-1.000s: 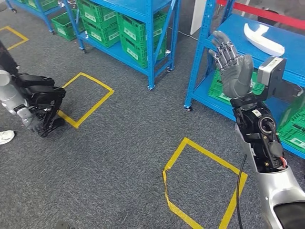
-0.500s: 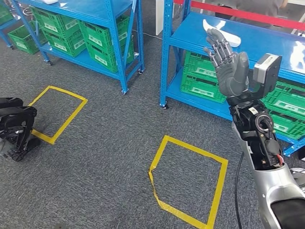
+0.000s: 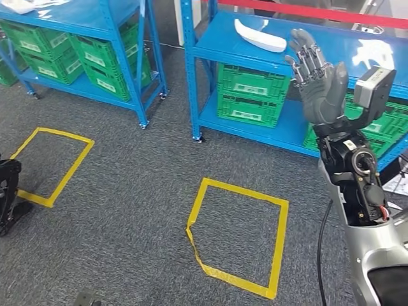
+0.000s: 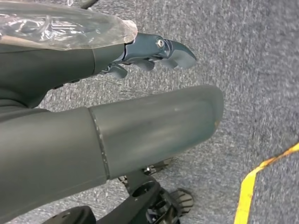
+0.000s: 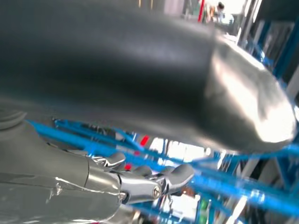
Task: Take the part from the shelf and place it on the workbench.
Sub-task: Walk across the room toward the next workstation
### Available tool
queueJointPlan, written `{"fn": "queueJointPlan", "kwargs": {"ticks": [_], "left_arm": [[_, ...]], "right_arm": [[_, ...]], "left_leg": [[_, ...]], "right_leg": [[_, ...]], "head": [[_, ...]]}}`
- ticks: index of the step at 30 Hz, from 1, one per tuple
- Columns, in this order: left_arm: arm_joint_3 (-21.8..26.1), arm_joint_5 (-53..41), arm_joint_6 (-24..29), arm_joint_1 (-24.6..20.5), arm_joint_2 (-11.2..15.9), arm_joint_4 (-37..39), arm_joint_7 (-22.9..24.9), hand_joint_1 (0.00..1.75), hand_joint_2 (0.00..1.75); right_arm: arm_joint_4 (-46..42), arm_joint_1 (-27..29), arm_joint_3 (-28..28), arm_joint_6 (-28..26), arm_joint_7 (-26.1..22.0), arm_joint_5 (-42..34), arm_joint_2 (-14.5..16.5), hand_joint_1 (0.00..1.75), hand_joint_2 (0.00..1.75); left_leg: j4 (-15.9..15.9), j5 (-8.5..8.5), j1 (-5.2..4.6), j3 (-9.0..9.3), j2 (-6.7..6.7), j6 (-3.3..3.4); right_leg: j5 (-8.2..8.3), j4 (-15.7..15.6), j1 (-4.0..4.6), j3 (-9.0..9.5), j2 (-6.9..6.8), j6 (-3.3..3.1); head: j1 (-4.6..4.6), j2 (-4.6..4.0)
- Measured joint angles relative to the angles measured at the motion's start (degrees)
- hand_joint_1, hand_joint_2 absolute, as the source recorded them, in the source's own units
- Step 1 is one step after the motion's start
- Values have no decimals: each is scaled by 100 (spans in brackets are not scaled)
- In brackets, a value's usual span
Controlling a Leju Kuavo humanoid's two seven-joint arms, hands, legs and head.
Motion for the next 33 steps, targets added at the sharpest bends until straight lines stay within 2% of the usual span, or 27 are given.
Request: {"fn": "queueJointPlan", "kwargs": {"ticks": [2, 3, 4, 6, 7, 8, 9, 10, 12, 13, 14, 16, 17, 18, 20, 21, 22, 23, 24, 25, 27, 28, 29, 31, 32, 33], "left_arm": [[0, 1, -1, -12, -2, 0, 1, 0, 0], [0, 1, -1, -17, -3, 0, 1, 0, 0], [0, 1, -1, -18, -4, 0, 1, 0, 0], [0, 1, -1, -5, -7, 0, 2, 0, 0], [0, 2, 0, 5, -8, 0, 4, 0, 0], [0, 3, -1, 14, -9, 0, 5, 0, 0], [0, 4, -1, 20, -10, 0, 7, 0, 0], [0, 5, -1, 21, -10, 0, 7, 0, 0], [0, 5, 0, 20, 3, 1, 5, 0, 0], [0, 5, 1, 18, 9, 1, 4, 0, 0], [0, 5, 1, 12, 14, 1, 3, 0, 0], [0, 5, 1, -6, 2, 1, 4, 0, 0], [0, 5, 1, -13, -6, 1, 6, 0, 0], [0, 5, 1, -15, -13, 0, 6, 0, 0], [0, 5, 1, -6, -22, 0, 4, 0, 0], [0, 5, 0, 3, -25, 0, 4, 0, 0], [0, 5, 0, 13, -28, 0, 4, 0, 0], [0, 5, -1, 19, -34, 0, 5, 0, 0], [0, 5, 0, 21, -42, 0, 5, 0, 0], [0, 5, -1, 20, -51, 0, 5, 0, 0], [0, 5, 1, 17, -52, 0, 5, 0, 0], [0, 5, 1, 17, -51, 0, 4, 0, 0], [0, 5, 1, 17, -49, 0, 3, 0, 0], [0, 5, 1, 12, -57, 0, 2, 0, 0], [0, 5, 1, 5, -57, 0, 3, 0, 0], [0, 5, 1, -1, -57, 0, 3, 0, 0]], "right_arm": [[2, -21, -1, 2, -3, 1, -2, 0, 0], [2, -40, 1, 2, -3, 1, -3, 0, 0], [2, -54, 3, 3, -3, 1, -3, 0, 0], [16, -71, 11, 5, -2, 0, -3, 0, 0], [26, -70, 15, 7, -2, 0, -3, 0, 0], [35, -68, 18, 8, -2, 0, -3, 0, 0], [39, -67, 20, 8, -2, 0, -3, 0, 0], [40, -66, 21, 7, -2, 0, -3, 0, 0], [40, -60, 22, 6, -1, -1, -3, 0, 0], [40, -52, 22, 4, -1, -2, -3, 0, 0], [40, -37, 22, 3, -1, -2, -3, 0, 0], [34, 3, 13, -3, -1, -1, -9, 0, 0], [28, 18, 5, -5, -3, -1, -17, 0, 0], [23, 23, -2, -7, -4, -1, -26, 0, 0], [18, 28, -9, -9, -5, -2, -41, 0, 0], [18, 39, -9, -10, -3, -2, -44, 0, 0], [18, 57, -9, -12, -2, -2, -45, 0, 0], [18, 74, -8, -13, 0, -1, -45, 0, 0], [17, 84, -9, -15, 2, -1, -46, 0, 0], [15, 88, -9, -19, 6, 0, -48, 0, 0], [8, 86, -10, -26, 14, 0, -51, 0, 0], [-1, 87, -10, -30, 19, 1, -51, 0, 0], [-7, 92, -10, -33, 23, 1, -51, 0, 0], [-18, 104, -14, -38, 31, 0, -52, 0, 0], [-26, 107, -15, -39, 32, 0, -53, 0, 0], [-37, 106, -16, -39, 33, 0, -54, 0, 0]], "left_leg": [[57, -62, 24, -5, -47, -51], [245, -182, 42, -81, -189, -76], [558, -352, 55, -222, -362, -94], [1405, -714, 60, -643, -594, -99], [1685, -780, 55, -801, -613, -87], [1759, -739, 50, -867, -620, -63], [1592, -589, 41, -815, -639, -24], [1232, -373, 29, -663, -694, 28], [419, -31, 8, -304, -929, 133], [175, 43, -3, -191, -1004, 160], [63, 56, -14, -139, -1033, 170], [-8, 79, -11, -102, -902, 168], [-67, 101, 3, -75, -839, 173], [-130, 123, 22, -46, -771, 184], [-200, 146, 34, -8, -643, 200], [-202, 144, 35, -5, -576, 208], [-199, 139, 37, -5, -508, 206], [-193, 131, 42, -3, -440, 198], [-180, 117, 50, -1, -373, 184], [-156, 97, 63, 3, -309, 160], [-86, 40, 66, 5, -206, 89], [-53, 16, 57, 4, -160, 54], [-34, 3, 41, 5, -115, 26], [-28, -3, 40, 18, -15, -18], [-1, -34, 52, 18, -50, -45], [115, -124, 71, -24, -147, -72]], "right_leg": [[20, -6, -2, -3, 116, -73], [33, -13, -8, 0, 172, -112], [43, -16, -12, -2, 225, -142], [58, -16, 5, -19, 356, -193], [64, -16, 20, -26, 433, -205], [69, -16, 35, -31, 512, -214], [73, -16, 48, -32, 593, -218], [77, -16, 57, -30, 668, -219], [84, -15, 60, -38, 803, -213], [89, -15, 54, -50, 861, -200], [97, -20, 41, -64, 919, -180], [116, -40, 27, -87, 1009, -120], [87, -12, 36, -104, 932, -87], [0, 98, 53, -151, 793, -55], [-348, 680, 65, -398, 443, 1], [-530, 1067, 50, -571, 360, 27], [-644, 1383, 28, -715, 318, 53], [-650, 1514, 3, -773, 291, 81], [-546, 1416, -21, -719, 260, 110], [-354, 1093, -42, -551, 206, 137], [-32, 304, -42, -154, -15, 171], [44, 59, -32, -39, -72, 140], [56, -38, -16, -5, -84, 97], [79, -44, -4, -30, 70, -22], [94, -51, -8, -35, 130, -57], [109, -58, -16, -38, 186, -92]], "head": [[-47, 0], [-67, 0], [-93, 0], [-133, 0], [-142, 0], [-145, 0], [-148, 0], [-149, 0], [-149, 0], [-151, 0], [-152, 0], [-159, 0], [-149, 0], [-124, 0], [-69, 0], [-46, 0], [-36, 0], [-22, 0], [-10, 0], [1, 0], [36, 0], [44, 0], [34, 0], [-14, 0], [-36, 0], [-53, 0]]}}
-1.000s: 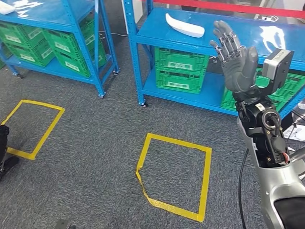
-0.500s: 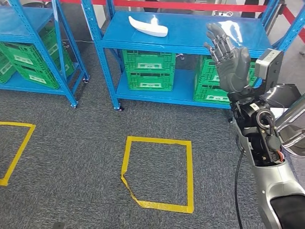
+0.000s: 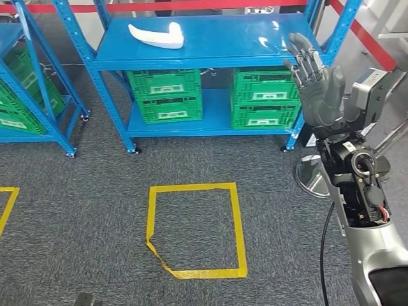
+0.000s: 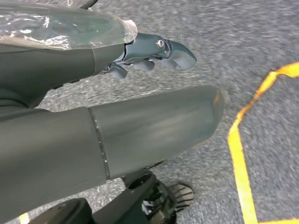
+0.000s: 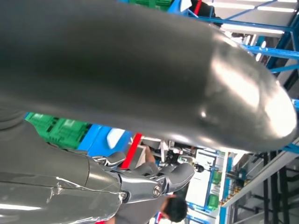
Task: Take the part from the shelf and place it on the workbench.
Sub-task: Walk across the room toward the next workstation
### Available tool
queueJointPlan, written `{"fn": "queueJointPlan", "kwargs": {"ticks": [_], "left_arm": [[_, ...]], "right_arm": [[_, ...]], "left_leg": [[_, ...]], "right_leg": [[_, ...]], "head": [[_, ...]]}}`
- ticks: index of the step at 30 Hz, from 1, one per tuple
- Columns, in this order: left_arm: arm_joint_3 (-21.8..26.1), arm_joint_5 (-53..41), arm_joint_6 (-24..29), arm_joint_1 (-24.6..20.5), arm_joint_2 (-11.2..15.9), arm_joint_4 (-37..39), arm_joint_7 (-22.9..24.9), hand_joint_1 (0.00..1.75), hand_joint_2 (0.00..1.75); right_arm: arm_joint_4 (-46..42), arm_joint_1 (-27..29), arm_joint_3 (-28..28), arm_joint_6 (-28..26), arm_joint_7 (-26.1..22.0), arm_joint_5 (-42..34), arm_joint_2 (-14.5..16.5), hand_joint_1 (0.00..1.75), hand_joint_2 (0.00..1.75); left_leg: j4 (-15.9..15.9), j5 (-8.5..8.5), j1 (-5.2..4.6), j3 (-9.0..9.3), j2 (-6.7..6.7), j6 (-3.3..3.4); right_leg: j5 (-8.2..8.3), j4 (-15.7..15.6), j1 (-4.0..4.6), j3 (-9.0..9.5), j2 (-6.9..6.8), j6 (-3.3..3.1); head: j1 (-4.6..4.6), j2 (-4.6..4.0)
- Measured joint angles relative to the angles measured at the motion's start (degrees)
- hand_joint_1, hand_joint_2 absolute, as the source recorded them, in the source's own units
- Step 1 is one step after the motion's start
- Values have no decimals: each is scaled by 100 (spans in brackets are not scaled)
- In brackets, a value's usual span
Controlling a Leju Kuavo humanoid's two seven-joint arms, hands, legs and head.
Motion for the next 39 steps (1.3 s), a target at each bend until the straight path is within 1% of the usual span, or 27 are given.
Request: {"fn": "queueJointPlan", "kwargs": {"ticks": [1, 3, 4, 5, 6, 7, 9, 11, 13, 14, 16, 17, 18, 20, 21, 22, 24, 26, 27, 29, 30, 32, 34, 35, 36, 37, 39], "left_arm": [[0, 0, -1, -4, -1, 0, 0, 0, 0], [0, 0, -1, 2, -1, 0, 1, 0, 0], [0, 0, -2, 10, -2, 0, 2, 0, 0], [0, 0, -2, 20, -2, 0, 3, 0, 0], [0, 0, -2, 26, -2, 0, 4, 0, 0], [0, 0, -2, 28, -2, 0, 5, 0, 0], [0, -2, -2, 23, 8, 0, 5, 0, 0], [0, -6, -4, 12, 24, 0, 5, 0, 0], [0, -9, -6, -9, 25, 0, 9, 0, 0], [0, -10, -7, -22, 16, 0, 11, 0, 0], [0, -11, -8, -35, 4, 0, 13, 0, 0], [0, -11, -8, -34, -1, 0, 13, 0, 0], [0, -11, -8, -25, -2, 0, 13, 0, 0], [0, -11, -8, -6, -3, 0, 13, 0, 0], [0, -11, -8, -1, -9, 0, 13, 0, 0], [0, -11, -8, 0, -16, 0, 13, 0, 0], [0, -11, -8, -6, -35, 0, 13, 0, 0], [0, -11, -8, -13, -31, 1, 13, 0, 0], [0, -11, -8, -16, -28, 1, 13, 0, 0], [0, -11, -8, -25, -29, 0, 13, 0, 0], [0, -11, -8, -32, -32, 0, 13, 0, 0], [0, -10, -8, -44, -34, 0, 13, 0, 0], [0, -8, -8, -38, -34, 0, 13, 0, 0], [0, -7, -8, -28, -34, 1, 14, 0, 0], [0, -7, -8, -13, -34, 1, 14, 0, 0], [0, -6, -8, 2, -33, 2, 15, 0, 0], [0, -3, -7, 15, -29, 2, 15, 0, 0]], "right_arm": [[-11, -2, 2, -1, 1, 0, 0, 0, 0], [-24, 4, 9, -6, 5, 10, 0, 0, 0], [-24, 12, 11, -9, 9, 16, 0, 0, 0], [-24, 20, 12, -14, 13, 22, 0, 0, 0], [-24, 25, 12, -20, 16, 30, 0, 0, 0], [-25, 29, 12, -24, 18, 37, 0, 0, 0], [-27, 30, 11, -34, 22, 53, 0, 0, 0], [-32, 38, 9, -43, 32, 61, 0, 0, 0], [-38, 55, 5, -58, 46, 66, -1, 0, 0], [-42, 67, 1, -65, 51, 68, -2, 0, 0], [-52, 72, -18, -77, 54, 68, -10, 0, 0], [-56, 75, -26, -80, 55, 66, -13, 0, 0], [-57, 78, -33, -83, 58, 63, -15, 0, 0], [-57, 102, -34, -83, 63, 62, -15, 0, 0], [-57, 108, -34, -83, 65, 62, -15, 0, 0], [-57, 110, -35, -83, 66, 63, -15, 0, 0], [-58, 106, -37, -83, 66, 63, -15, 0, 0], [-61, 104, -37, -85, 64, 63, -16, 0, 0], [-63, 106, -38, -86, 63, 63, -17, 0, 0], [-67, 107, -40, -89, 64, 63, -18, 0, 0], [-73, 105, -39, -89, 65, 63, -18, 0, 0], [-85, 89, -37, -87, 64, 65, -18, 0, 0], [-89, 84, -32, -87, 59, 79, -18, 0, 0], [-88, 88, -30, -87, 57, 88, -18, 0, 0], [-87, 91, -27, -88, 55, 100, -18, 0, 0], [-87, 93, -26, -91, 55, 115, -18, 0, 0], [-85, 90, -27, -101, 55, 151, -18, 0, 0]], "left_leg": [[246, -156, 15, -104, -141, -25], [1046, -556, 29, -477, -390, -51], [1425, -691, 28, -668, -435, -51], [1628, -717, 26, -780, -454, -40], [1595, -627, 24, -783, -469, -16], [1334, -444, 20, -672, -504, 20], [483, -41, 11, -278, -741, 120], [-33, 123, -8, -40, -919, 166], [-124, 133, -25, -5, -837, 168], [-165, 152, -20, 12, -765, 180], [-257, 197, 6, 49, -625, 221], [-282, 210, 8, 60, -554, 234], [-286, 211, 4, 61, -488, 246], [-278, 206, 0, 54, -348, 249], [-270, 199, 1, 52, -277, 245], [-258, 188, 4, 51, -213, 234], [-211, 149, 15, 54, -89, 187], [-154, 112, -2, 48, 0, 125], [-135, 103, -18, 48, 37, 97], [-131, 100, -27, 57, 115, 47], [-110, 75, -19, 62, 105, 18], [206, -150, 8, -69, -111, -35], [978, -544, 22, -435, -377, -63], [1360, -684, 21, -629, -429, -64], [1588, -725, 20, -754, -452, -54], [1581, -647, 17, -769, -460, -32], [926, -244, -7, -478, -484, 57]], "right_leg": [[15, -7, -12, -1, 52, -31], [33, -9, -12, -21, 157, -74], [39, -9, -4, -31, 221, -90], [45, -9, 6, -38, 291, -100], [51, -9, 15, -42, 367, -106], [57, -9, 22, -41, 444, -106], [68, -6, 29, -45, 584, -91], [86, -4, 17, -70, 708, -52], [122, -32, -3, -100, 843, 20], [124, -32, -6, -113, 816, 50], [-42, 199, 18, -224, 510, 95], [-226, 505, 18, -355, 302, 108], [-436, 898, 16, -528, 170, 129], [-693, 1554, -5, -810, 100, 170], [-667, 1604, -15, -811, 86, 189], [-547, 1429, -25, -701, 64, 203], [-213, 626, -35, -256, -65, 220], [-53, 78, -11, 22, -197, 180], [-57, 8, 2, 42, -208, 141], [-39, 28, 8, 12, -101, 50], [-26, 22, 1, 7, -59, 16], [2, 7, -16, 2, 6, -49], [18, 4, -11, -19, 59, -96], [23, 4, 0, -29, 89, -111], [27, 5, 14, -37, 123, -121], [30, 5, 27, -39, 158, -125], [33, 5, 48, -30, 217, -128]], "head": [[-22, 0], [-69, 0], [-81, 0], [-86, 0], [-88, 0], [-93, 0], [-97, 0], [-94, 0], [-93, 0], [-97, 0], [-54, 0], [-25, 0], [6, 0], [32, 0], [45, 0], [60, 0], [84, 0], [98, 0], [84, 0], [40, 0], [17, 0], [-27, 0], [-77, 0], [-88, 0], [-91, 0], [-95, 0], [-102, 0]]}}
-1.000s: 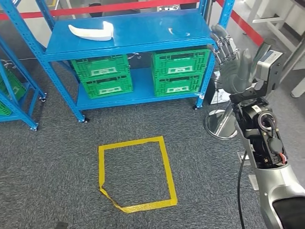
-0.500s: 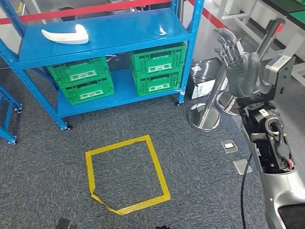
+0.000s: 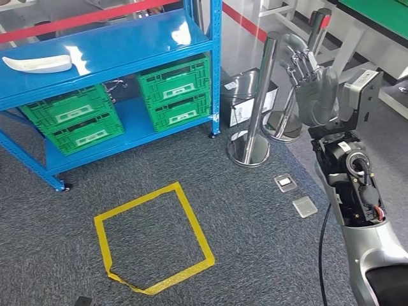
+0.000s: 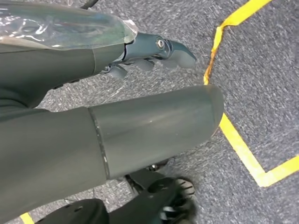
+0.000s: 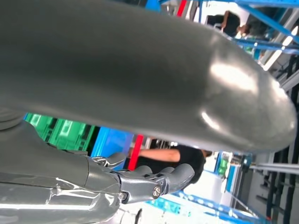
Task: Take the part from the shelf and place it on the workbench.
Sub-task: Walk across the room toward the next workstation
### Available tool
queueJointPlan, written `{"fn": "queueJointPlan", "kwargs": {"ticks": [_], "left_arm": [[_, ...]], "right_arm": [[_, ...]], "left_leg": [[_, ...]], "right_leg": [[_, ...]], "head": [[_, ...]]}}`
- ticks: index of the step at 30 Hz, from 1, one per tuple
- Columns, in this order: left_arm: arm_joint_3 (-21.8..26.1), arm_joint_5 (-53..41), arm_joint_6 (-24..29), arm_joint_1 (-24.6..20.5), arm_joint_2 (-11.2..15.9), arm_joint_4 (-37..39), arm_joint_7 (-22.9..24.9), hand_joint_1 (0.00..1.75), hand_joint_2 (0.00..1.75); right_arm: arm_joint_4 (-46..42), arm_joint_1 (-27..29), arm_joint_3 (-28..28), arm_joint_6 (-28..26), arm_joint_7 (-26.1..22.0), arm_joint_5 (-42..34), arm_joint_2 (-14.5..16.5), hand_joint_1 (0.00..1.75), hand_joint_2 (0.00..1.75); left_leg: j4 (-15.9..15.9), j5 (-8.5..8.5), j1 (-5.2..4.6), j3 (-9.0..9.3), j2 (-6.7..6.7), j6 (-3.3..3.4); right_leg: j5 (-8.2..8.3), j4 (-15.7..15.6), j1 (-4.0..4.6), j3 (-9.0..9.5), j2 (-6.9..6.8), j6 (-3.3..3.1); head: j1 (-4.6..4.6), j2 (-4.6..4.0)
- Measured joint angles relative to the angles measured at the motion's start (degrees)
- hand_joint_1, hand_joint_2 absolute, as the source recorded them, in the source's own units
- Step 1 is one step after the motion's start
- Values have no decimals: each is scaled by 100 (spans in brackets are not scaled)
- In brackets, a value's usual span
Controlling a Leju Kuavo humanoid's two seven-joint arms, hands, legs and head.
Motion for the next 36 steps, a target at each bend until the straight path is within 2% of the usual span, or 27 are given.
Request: {"fn": "queueJointPlan", "kwargs": {"ticks": [2, 3, 4, 7, 9, 13, 36], "left_arm": [[0, 3, 1, -9, 10, 0, 0, 0, 0], [0, 3, 1, -17, 14, 0, 0, 0, 0], [0, 3, 1, -22, 12, 0, 0, 0, 0], [0, 5, 1, -10, -1, 0, 0, 0, 0], [0, 5, 1, -3, 1, 0, 0, 0, 0], [0, -4, 1, -3, -4, 0, 0, 0, 0], [0, -124, 1, -11, -23, 0, 41, 0, 0]], "right_arm": [[9, -15, -3, -6, -1, 23, 0, 0, 0], [20, -26, -5, -5, -1, 24, 0, 0, 0], [34, -38, -6, -2, 1, 24, 0, 0, 0], [76, -73, -9, 25, 10, 13, 0, 0, 0], [94, -88, -9, 49, 23, -5, 0, 0, 0], [130, -100, -9, 78, 60, -75, 0, 0, 0], [331, -74, -6, 131, 188, -153, 0, 0, 0]], "left_leg": [[-756, 299, -36, 341, -42, 90], [-950, 354, -48, 420, -53, 106], [-1023, 354, -50, 439, -53, 77], [-1055, 370, -53, 443, -47, 8], [-1053, 374, -65, 442, -53, 34], [-1051, 377, -68, 438, -55, 56], [-1077, 371, -66, 457, -54, 67]], "right_leg": [[5, 2, 19, -2, 36, 13], [5, 8, 26, -14, 46, 28], [-7, 15, 36, -25, 52, 20], [-24, 14, 35, -27, 45, 8], [-6, -9, 25, -14, 41, 43], [14, -44, 20, 3, 30, 72], [5, -57, 20, 4, 31, 82]], "head": [[0, 0], [1, 0], [6, 0], [23, 0], [25, 0], [26, 0], [24, 0]]}}
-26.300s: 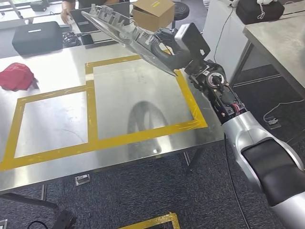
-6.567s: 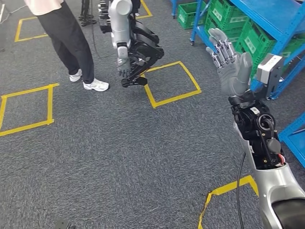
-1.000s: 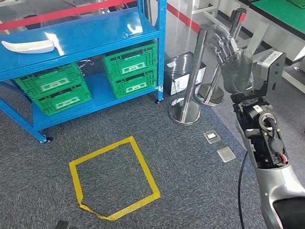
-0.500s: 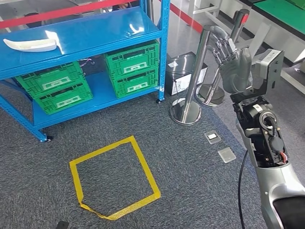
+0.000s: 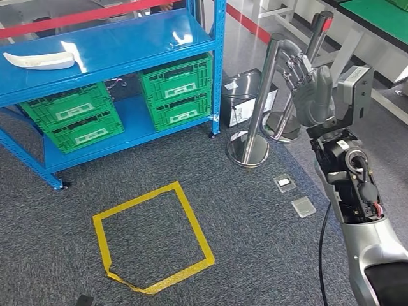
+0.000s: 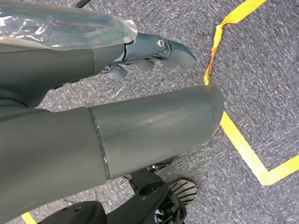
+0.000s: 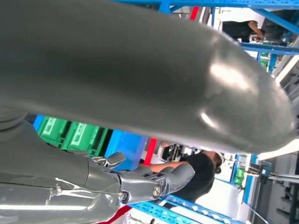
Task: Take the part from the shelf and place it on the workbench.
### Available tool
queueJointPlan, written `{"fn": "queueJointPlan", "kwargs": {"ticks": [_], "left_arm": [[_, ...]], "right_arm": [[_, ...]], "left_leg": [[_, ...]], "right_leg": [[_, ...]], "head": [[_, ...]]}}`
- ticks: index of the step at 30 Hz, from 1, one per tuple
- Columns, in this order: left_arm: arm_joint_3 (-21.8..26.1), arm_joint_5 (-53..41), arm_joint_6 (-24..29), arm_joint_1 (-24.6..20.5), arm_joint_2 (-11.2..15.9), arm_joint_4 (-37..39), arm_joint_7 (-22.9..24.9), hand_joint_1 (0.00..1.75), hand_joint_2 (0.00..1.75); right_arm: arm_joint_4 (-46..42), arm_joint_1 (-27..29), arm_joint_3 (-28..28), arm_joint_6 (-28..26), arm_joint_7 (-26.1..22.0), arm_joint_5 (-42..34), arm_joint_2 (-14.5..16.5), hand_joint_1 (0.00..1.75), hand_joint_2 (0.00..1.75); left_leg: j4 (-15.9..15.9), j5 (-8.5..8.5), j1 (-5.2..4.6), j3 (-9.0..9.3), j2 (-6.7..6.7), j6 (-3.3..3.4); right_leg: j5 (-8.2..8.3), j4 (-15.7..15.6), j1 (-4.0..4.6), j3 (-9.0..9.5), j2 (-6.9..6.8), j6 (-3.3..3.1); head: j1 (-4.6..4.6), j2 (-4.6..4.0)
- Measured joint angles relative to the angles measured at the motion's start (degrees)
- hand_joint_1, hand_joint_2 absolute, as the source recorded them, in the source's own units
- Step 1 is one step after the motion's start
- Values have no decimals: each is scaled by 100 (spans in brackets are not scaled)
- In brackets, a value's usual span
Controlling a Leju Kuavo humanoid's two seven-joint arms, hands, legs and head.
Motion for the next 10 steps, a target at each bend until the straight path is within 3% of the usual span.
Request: {"fn": "queueJointPlan", "kwargs": {"ticks": [10], "left_arm": [[-11, -189, -2, -94, -59, -1, 77, 0, 0]], "right_arm": [[-268, 494, -172, -60, 88, 58, -39, 0, 0]], "left_leg": [[-6, -1, 0, 5, 5, -1]], "right_leg": [[-1, 0, 0, 0, 10, -1]], "head": [[0, 0]]}}
